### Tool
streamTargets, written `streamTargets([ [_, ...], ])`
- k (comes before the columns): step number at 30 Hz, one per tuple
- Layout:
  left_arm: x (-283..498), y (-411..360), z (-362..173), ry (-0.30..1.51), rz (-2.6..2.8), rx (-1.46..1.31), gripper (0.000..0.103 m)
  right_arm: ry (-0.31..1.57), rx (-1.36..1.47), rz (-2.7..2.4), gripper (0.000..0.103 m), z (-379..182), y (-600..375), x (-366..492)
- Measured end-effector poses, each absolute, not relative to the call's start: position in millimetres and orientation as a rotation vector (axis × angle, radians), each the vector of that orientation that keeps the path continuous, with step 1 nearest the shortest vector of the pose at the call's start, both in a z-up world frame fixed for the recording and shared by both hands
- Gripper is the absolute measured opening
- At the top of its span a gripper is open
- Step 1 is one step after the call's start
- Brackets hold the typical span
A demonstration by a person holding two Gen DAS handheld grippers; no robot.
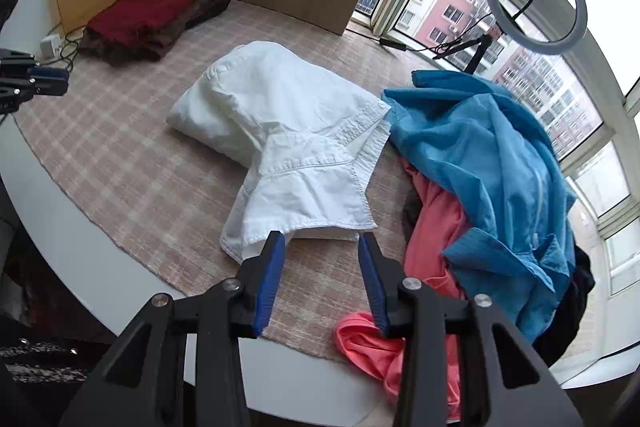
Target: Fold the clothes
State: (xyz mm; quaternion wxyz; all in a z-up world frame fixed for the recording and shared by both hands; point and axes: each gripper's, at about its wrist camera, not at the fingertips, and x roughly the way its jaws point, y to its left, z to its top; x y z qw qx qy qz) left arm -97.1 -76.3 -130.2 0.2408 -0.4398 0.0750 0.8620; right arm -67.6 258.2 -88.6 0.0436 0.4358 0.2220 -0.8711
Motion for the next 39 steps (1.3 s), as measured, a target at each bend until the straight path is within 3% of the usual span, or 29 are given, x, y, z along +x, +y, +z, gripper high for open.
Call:
streamTargets([
  [6,-23.6,-62.3,-173.8,0.09,2.449,-1.22,0.014,0.755,1.256,-2.684,0.038,-139.7,263.1,-25.0],
  [10,12.9,-39.5,-193.7,0.046,2.439,-1.271,0.017,0.811,1.361,-2.649,0.037,-186.8,280.3,4.8],
  [17,16.4,-14.0,-116.6,0.114,2.448,-1.081,0.015,0.433,1.228,-2.771,0.037,-103.3,325.4,21.3],
  [22,-36.2,-5.2,-63.8,0.148,2.393,-1.054,0.017,0.302,1.217,-2.733,0.038,-44.6,334.2,-0.9],
  [24,-70.0,-0.1,-40.9,0.182,2.357,-1.054,0.02,0.216,1.318,-2.64,0.051,-36.8,331.7,-26.3],
  [26,-110.0,5.8,-20.0,0.212,2.308,-1.06,0.034,0.067,1.414,-2.517,0.06,-44.6,327.6,-52.4],
  [28,-145.7,11.0,-6.5,0.244,2.272,-1.086,0.038,0.094,1.47,-2.511,0.061,-65.9,316.6,-65.1],
  [35,-227.4,31.5,-63.6,0.249,2.116,-1.202,0.035,0.193,1.665,-2.476,0.061,-140.5,278.3,-109.5],
  [39,-232.9,62.2,-112.7,0.39,1.962,-1.246,0.035,0.227,1.766,-2.45,0.061,-175.5,262.5,-130.3],
])
